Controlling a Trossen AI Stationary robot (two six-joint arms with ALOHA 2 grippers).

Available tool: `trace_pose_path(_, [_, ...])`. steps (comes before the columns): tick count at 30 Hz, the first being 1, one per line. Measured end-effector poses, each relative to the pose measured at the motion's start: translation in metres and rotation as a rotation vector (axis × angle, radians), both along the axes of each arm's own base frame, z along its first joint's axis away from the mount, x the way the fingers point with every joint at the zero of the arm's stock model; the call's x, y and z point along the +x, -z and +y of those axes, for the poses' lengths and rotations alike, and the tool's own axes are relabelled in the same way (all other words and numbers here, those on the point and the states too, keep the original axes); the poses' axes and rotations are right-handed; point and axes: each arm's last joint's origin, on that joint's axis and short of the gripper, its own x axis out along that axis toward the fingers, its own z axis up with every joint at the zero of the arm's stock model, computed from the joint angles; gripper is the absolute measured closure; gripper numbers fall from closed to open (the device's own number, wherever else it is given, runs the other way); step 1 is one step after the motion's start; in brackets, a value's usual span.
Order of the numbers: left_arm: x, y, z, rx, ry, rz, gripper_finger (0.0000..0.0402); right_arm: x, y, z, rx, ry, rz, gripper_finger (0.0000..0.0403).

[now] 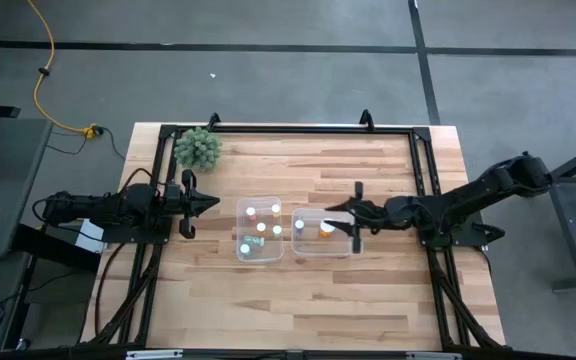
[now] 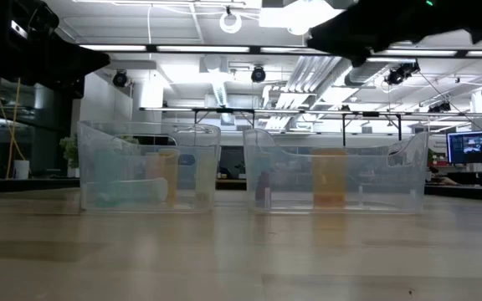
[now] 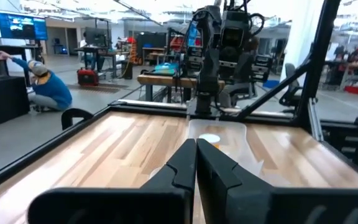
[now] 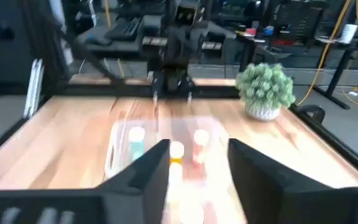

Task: Pick and place medicine bottles into bin by pill shape (circle, oval)
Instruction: Return to Home Position

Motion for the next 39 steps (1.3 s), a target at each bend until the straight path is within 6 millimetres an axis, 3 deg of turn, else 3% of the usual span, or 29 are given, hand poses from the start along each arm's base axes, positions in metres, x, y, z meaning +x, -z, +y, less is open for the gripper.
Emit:
trace_pose_path(5, [0.0, 0.002, 0.0, 0.046, -0.003, 0.03, 0.0399, -0.04, 0.024, -0.013, 0.082, 0.006, -0.036, 0.0374])
trace_pose_path(7, [0.0, 0.002, 0.0, 0.05, -0.003, 0.03, 0.04, -0.058, 0.034, -0.02, 0.136, -0.008, -0.07, 0.0392])
trace_pose_path(10, [0.0, 0.002, 0.0, 0.051, -0.003, 0.03, 0.0401, -0.078, 0.044, -0.029, 0.211, -0.029, -0.139, 0.0381])
trace_pose_path(14, [0.0, 0.002, 0.0, 0.048, -0.004, 0.03, 0.0399, -0.095, 0.052, -0.037, 0.238, -0.065, -0.194, 0.0399])
trace_pose_path(33, [0.0, 0.002, 0.0, 0.043, -0.009, 0.029, 0.0398, -0.133, 0.052, -0.048, 0.165, -0.063, -0.202, 0.0402])
trace_pose_path(39, [0.0, 0.002, 0.0, 0.043, -0.009, 0.03, 0.0397, -0.134, 0.056, -0.048, 0.136, -0.054, -0.156, 0.0403])
